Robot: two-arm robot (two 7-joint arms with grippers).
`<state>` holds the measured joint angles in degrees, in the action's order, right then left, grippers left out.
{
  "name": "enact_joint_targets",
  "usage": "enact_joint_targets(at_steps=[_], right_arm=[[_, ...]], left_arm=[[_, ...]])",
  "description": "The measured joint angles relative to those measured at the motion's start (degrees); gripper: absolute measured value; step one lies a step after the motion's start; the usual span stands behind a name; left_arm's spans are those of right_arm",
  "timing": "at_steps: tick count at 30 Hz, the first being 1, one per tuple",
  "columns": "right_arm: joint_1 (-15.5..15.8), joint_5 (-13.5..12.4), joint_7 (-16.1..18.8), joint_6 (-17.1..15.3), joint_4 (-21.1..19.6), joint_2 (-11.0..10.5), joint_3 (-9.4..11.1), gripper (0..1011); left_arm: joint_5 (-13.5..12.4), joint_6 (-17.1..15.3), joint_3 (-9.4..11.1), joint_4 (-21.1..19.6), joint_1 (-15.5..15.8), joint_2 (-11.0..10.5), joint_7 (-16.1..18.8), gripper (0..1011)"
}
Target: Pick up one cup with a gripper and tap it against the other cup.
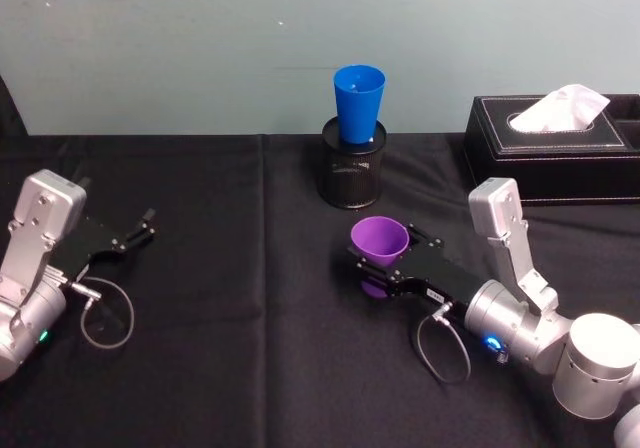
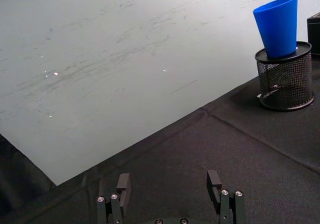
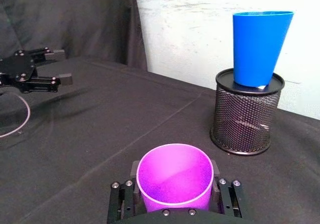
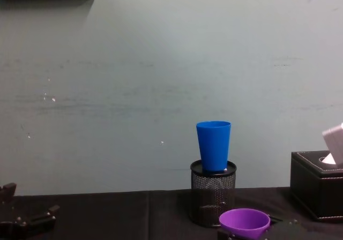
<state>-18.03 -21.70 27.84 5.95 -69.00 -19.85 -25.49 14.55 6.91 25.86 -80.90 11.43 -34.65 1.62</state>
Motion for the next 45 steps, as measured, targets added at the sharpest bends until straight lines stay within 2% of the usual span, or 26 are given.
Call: enact_joint_targets(at_steps=[3, 10, 11, 12, 13, 45], right_arm=[[0.3, 0.5, 0.1, -0.4, -1.0, -0.1, 0.3, 762], [2.5, 1.1, -1.3, -1.6, -8.0, -1.8, 2.7, 743], [2.5, 1.1, -1.3, -1.6, -8.0, -1.8, 2.7, 743], [3.1, 0.9, -1.6, -1.9, -9.7, -2.2, 3.4, 743], [4.9, -1.9, -1.7, -3.0, -14.8, -3.1, 6.1, 743], [4.8, -1.7, -1.8, -2.9, -14.6, -3.1, 5.9, 743]], left_arm=[[0.0, 0.0, 0.0, 0.0, 0.0, 0.0, 0.0, 1000], [0.0, 0.0, 0.0, 0.0, 0.0, 0.0, 0.0, 1000], [0.0, 0.0, 0.0, 0.0, 0.0, 0.0, 0.0, 1000], [0.0, 0.0, 0.0, 0.0, 0.0, 0.0, 0.0, 1000], [0.0, 0.0, 0.0, 0.0, 0.0, 0.0, 0.0, 1000], [0.0, 0.0, 0.0, 0.0, 0.0, 0.0, 0.0, 1000]])
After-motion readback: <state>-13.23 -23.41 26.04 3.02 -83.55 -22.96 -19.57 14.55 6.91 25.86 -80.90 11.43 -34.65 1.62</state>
